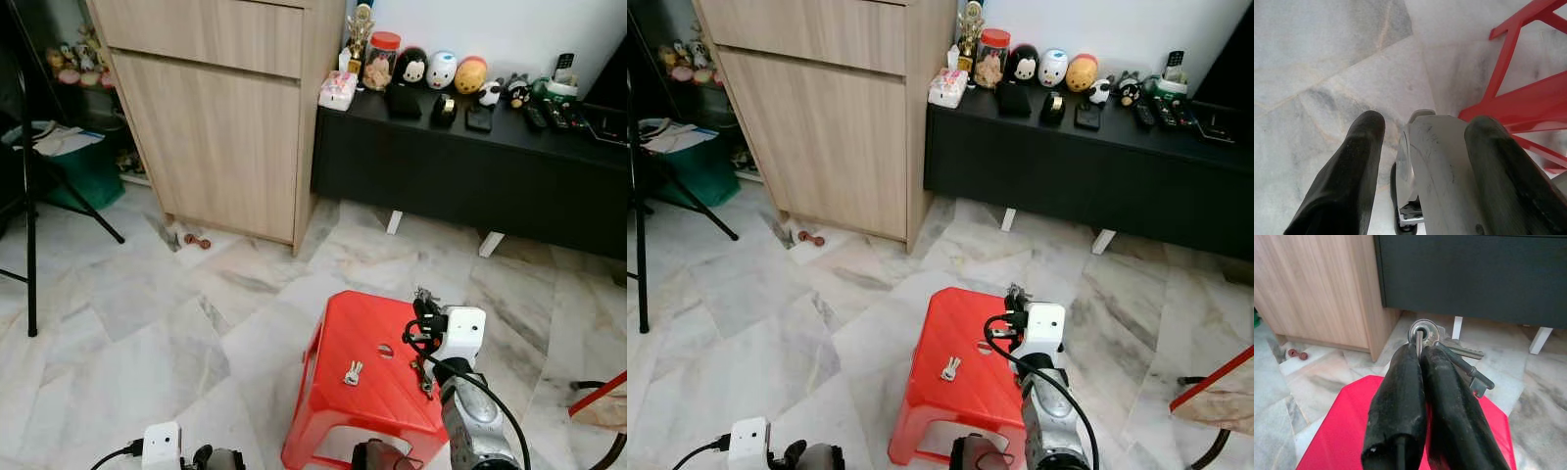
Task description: Hang keys on a hook
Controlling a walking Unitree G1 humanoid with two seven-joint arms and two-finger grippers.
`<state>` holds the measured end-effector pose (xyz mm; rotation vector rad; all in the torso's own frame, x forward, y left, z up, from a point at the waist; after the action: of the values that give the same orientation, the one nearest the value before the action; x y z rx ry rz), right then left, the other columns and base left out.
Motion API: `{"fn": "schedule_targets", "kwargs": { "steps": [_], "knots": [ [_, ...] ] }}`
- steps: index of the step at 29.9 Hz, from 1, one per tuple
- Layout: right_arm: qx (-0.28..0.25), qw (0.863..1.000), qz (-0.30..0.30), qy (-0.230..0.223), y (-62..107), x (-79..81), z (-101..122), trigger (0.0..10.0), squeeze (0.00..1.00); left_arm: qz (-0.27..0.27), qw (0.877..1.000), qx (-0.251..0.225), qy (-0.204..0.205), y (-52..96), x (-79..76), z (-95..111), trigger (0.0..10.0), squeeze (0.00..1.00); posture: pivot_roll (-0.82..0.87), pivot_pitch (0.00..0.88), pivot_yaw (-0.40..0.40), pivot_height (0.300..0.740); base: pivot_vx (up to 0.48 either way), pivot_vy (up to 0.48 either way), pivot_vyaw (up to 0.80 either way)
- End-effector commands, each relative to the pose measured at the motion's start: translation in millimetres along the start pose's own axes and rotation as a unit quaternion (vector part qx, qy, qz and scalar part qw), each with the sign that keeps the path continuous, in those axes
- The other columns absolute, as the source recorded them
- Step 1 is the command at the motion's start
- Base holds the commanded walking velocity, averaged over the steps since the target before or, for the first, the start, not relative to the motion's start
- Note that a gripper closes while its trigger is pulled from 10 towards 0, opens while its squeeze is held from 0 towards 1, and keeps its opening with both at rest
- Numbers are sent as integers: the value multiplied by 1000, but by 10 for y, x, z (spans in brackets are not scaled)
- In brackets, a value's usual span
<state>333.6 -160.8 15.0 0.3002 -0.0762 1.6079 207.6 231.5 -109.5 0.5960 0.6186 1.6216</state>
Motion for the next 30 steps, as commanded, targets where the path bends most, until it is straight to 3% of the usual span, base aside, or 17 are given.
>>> {"fn": "schedule_targets", "kwargs": {
  "steps": [1,26,30],
  "knots": [
    [-7,1000,-11,3,5,-65,38,10000,0,-4,1000,23,1,23,-54,-127,10000,0,72,0,-108,633,0,0,0],
    [-3,1000,-27,-11,-72,-83,93,10000,0,-5,1000,27,9,17,-74,-133,10000,0,83,0,-108,633,0,0,0],
    [-5,1000,-26,-13,-86,-80,114,10000,0,-6,1000,26,12,18,-78,-133,10000,0,80,0,-107,633,-294,0,0]
  ]
}}
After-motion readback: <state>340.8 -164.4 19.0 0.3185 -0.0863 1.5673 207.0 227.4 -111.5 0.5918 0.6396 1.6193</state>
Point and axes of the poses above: a point about 5 cm out from each wrist's last joint towards the gripper, its own y axis pointing back from the gripper into the wrist, its own z axis along the axis of the wrist's last joint, x = y × z, the point moved 5 cm from there along -y, pointing out of the wrist towards the gripper, and after that the axes turned 5 degrees about -y, right-handed, at the moved point
